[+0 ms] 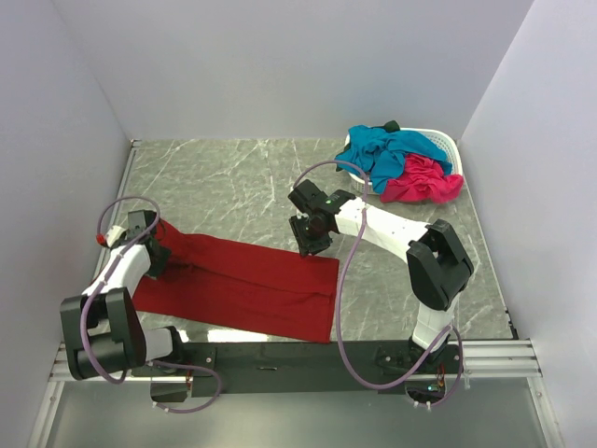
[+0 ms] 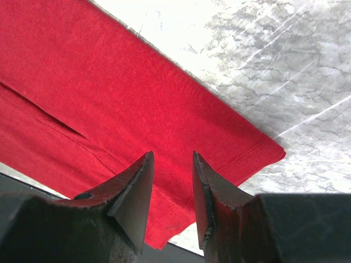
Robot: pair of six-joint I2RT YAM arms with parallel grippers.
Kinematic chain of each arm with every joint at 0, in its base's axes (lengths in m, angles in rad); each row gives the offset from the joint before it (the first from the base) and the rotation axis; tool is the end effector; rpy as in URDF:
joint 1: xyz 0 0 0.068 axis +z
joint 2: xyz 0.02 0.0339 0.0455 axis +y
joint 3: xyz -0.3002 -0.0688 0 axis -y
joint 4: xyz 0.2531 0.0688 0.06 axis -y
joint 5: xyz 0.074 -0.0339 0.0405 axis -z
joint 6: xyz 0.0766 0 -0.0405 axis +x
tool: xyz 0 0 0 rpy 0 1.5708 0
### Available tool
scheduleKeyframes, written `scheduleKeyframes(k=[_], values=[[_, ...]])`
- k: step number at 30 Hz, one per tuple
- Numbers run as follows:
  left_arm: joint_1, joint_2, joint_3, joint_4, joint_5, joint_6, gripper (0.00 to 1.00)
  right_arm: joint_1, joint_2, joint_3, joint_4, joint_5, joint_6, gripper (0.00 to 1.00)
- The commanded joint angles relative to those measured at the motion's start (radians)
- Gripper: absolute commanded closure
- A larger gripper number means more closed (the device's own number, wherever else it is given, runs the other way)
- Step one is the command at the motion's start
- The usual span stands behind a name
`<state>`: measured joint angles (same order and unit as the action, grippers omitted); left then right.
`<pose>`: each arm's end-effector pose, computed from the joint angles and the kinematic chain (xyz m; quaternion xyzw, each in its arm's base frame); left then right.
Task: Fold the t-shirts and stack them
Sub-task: Fold the tshirt
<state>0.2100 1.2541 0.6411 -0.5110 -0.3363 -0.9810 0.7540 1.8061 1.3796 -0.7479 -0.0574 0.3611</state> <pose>0.2209 0.0729 0.1703 -0.5700 0.7751 0.0691 0.2638 0.2910 0.2793 0.2165 -0.1968 0.9601 0.1280 0.1521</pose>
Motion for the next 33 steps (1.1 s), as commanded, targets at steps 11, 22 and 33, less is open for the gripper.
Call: scheduleKeyframes(k=[11, 22, 33], values=[[0.012, 0.068, 0.069, 0.058, -0.018, 0.074, 0.90, -0.007, -0.005, 0.021, 0.001, -0.002, -0.008, 0.59], [0.012, -0.056, 0.118, -0.098, 0.109, 0.149, 0.99, -0.008, 0.004, 0.038, -0.010, -0.001, -0.011, 0.59], [0.005, -0.117, 0.134, -0.279, 0.261, 0.183, 0.96, -0.008, 0.007, 0.035, -0.015, -0.005, -0.013, 0.59]])
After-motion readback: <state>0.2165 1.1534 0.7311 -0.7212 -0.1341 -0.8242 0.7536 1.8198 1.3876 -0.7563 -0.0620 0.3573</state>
